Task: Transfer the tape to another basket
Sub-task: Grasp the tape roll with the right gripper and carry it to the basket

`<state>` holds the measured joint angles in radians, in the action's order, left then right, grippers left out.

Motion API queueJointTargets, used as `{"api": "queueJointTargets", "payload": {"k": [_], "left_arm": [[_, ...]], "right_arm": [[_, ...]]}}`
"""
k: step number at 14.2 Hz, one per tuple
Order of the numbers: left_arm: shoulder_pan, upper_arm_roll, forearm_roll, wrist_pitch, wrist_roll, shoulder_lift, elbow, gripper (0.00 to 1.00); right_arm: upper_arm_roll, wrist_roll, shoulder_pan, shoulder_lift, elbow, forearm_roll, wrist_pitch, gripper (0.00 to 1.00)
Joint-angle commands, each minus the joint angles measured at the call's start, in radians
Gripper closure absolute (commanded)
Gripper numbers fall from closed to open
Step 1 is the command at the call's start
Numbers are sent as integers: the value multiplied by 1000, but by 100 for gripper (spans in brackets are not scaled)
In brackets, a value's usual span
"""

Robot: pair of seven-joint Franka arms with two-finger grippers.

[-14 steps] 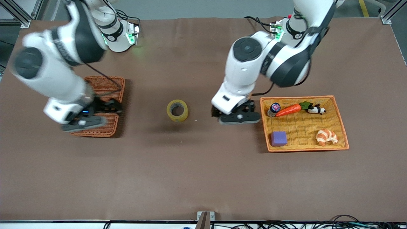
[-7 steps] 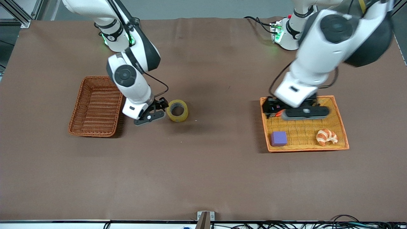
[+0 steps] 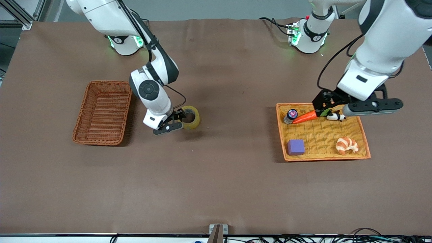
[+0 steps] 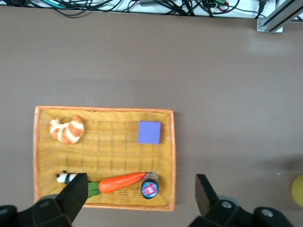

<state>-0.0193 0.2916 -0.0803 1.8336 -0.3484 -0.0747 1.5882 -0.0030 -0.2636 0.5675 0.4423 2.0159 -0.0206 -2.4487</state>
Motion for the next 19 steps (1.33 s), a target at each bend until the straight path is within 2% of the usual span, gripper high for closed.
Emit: {"api": "queueJointTargets", "payload": {"k": [1, 4, 6, 11, 12, 13, 16, 17, 19], "left_arm": [[-4, -43, 52, -65, 81, 36, 9, 0], [-57, -127, 97, -166, 92, 50, -4, 0], [-57, -135, 119, -208, 120, 70, 4, 0], [-68, -169, 122, -206, 193, 87, 24, 0], [-73, -172, 114, -206, 195, 84, 24, 0], [-73, -177, 111, -206, 196, 82, 24, 0], [-73, -180, 99, -197, 197, 70, 15, 0], [-73, -180, 93, -198, 198, 62, 12, 0], [-73, -183, 79, -198, 196, 59, 3, 0]], "right_arm": [[34, -58, 23, 21, 12, -13, -47, 0], [37, -57, 31, 21, 18, -12, -42, 0], [35, -51, 28, 24, 32, -4, -53, 0], [34, -57, 26, 67, 33, 2, -92, 2], [34, -55, 26, 67, 33, 2, -89, 19], [34, -59, 28, 67, 32, 2, -85, 52], [32, -127, 37, 67, 32, 5, -81, 93], [31, -164, 44, 67, 29, 8, -78, 100], [31, -170, 35, 59, 21, 21, -47, 100]]}}
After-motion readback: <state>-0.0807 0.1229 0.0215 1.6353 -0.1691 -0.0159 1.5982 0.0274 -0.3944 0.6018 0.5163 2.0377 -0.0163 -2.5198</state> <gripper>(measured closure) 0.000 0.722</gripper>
